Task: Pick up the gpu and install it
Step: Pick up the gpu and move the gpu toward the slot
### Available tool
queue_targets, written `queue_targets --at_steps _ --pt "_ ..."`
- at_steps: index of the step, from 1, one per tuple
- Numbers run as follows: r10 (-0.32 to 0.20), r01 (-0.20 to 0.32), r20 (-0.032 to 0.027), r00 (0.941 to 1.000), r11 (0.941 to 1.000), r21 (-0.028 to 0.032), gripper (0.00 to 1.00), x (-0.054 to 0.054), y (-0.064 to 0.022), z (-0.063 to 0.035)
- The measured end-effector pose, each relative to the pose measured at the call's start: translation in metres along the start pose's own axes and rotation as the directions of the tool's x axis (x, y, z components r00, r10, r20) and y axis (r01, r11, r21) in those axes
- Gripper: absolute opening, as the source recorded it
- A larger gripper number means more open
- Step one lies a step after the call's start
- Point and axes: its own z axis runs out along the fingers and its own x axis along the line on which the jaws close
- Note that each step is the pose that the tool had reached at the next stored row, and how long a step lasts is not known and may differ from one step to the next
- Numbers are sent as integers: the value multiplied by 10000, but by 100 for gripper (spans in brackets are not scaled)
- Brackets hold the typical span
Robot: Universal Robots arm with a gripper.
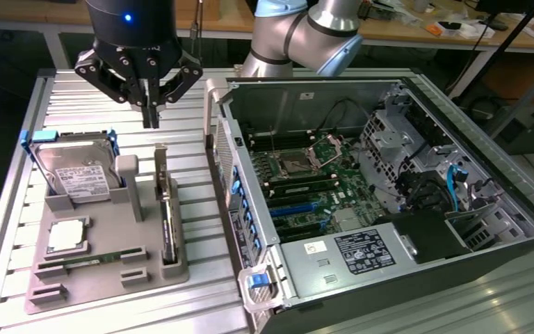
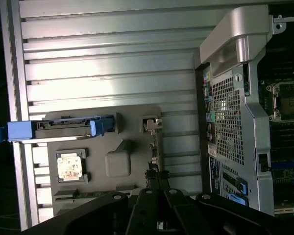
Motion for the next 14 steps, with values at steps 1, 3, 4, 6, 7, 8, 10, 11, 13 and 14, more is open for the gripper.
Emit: queue_targets --at_steps 1,3,4,6,7,8,10,11,13,14 --pt "0 0 0 10000 10000 0 17 0 0 0" --pt "0 0 0 10000 10000 1 24 0 0 0" --pt "0 0 0 10000 10000 0 29 0 0 0" --pt "0 0 0 10000 10000 0 36 0 0 0" --pt "0 0 0 10000 10000 0 42 0 0 0" --pt "0 0 0 10000 10000 0 48 0 0 0" --pt "0 0 0 10000 10000 0 48 0 0 0" --pt "0 0 0 10000 10000 0 48 0 0 0" --pt "0 0 0 10000 10000 0 48 0 0 0" --pt "0 0 0 10000 10000 0 48 0 0 0"
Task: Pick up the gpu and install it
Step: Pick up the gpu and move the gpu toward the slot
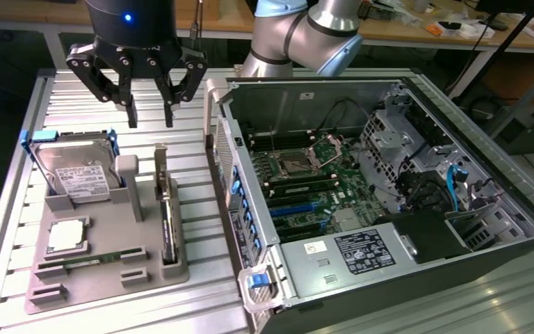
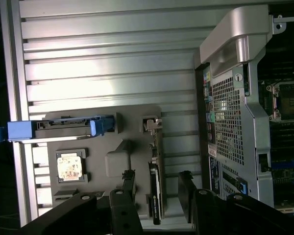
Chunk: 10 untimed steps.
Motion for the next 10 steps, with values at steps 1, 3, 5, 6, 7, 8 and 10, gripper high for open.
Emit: queue_targets --at_steps 1,3,5,6,7,8,10 --pt "-1 1 -1 10000 10000 0 48 0 0 0" --pt "0 0 0 10000 10000 0 48 0 0 0" --pt "-1 1 -1 10000 10000 1 48 0 -2 -1" --pt "-1 1 -1 10000 10000 0 48 0 -10 -1" --pt "-1 1 0 10000 10000 0 48 -1 -21 -1" --pt "0 0 -1 10000 10000 0 48 -3 -34 -2" --pt "0 0 -1 10000 10000 0 48 -6 -80 -4"
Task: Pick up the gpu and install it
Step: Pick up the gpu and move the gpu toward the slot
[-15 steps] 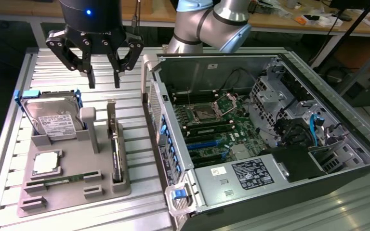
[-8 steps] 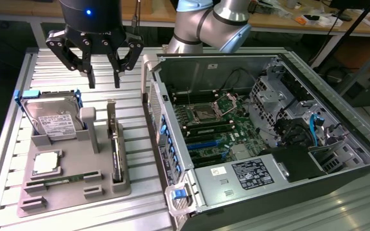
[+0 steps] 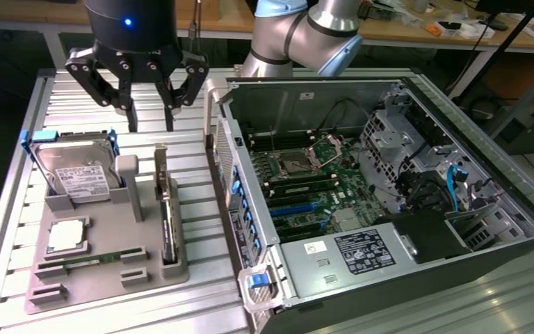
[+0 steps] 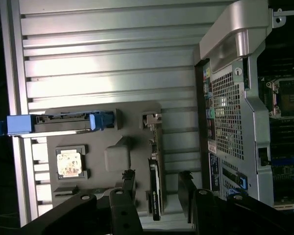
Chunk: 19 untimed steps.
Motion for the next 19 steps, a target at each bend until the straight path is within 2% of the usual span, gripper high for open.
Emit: queue_targets --at_steps 11,19 --pt "0 0 1 10000 10000 0 48 -8 -96 -4" --pt "0 0 1 10000 10000 0 48 -11 -130 -5"
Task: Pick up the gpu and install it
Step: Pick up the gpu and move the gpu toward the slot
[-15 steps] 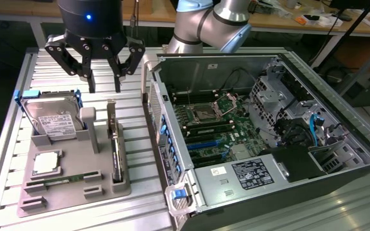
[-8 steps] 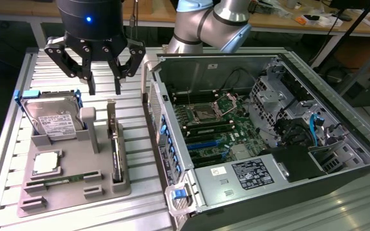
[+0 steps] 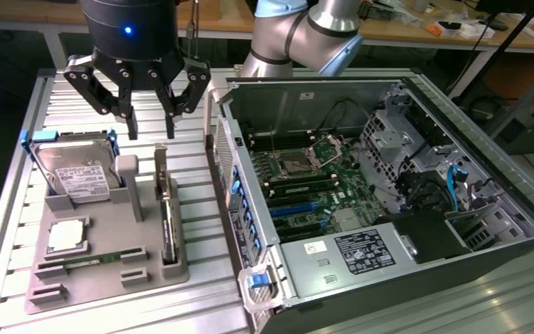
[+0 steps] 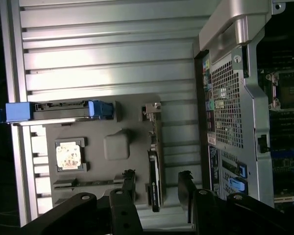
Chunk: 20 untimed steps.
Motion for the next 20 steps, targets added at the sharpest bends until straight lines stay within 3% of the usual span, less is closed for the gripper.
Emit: queue_targets --at_steps 20 --pt "0 0 0 10000 10000 0 48 -5 -66 -3"
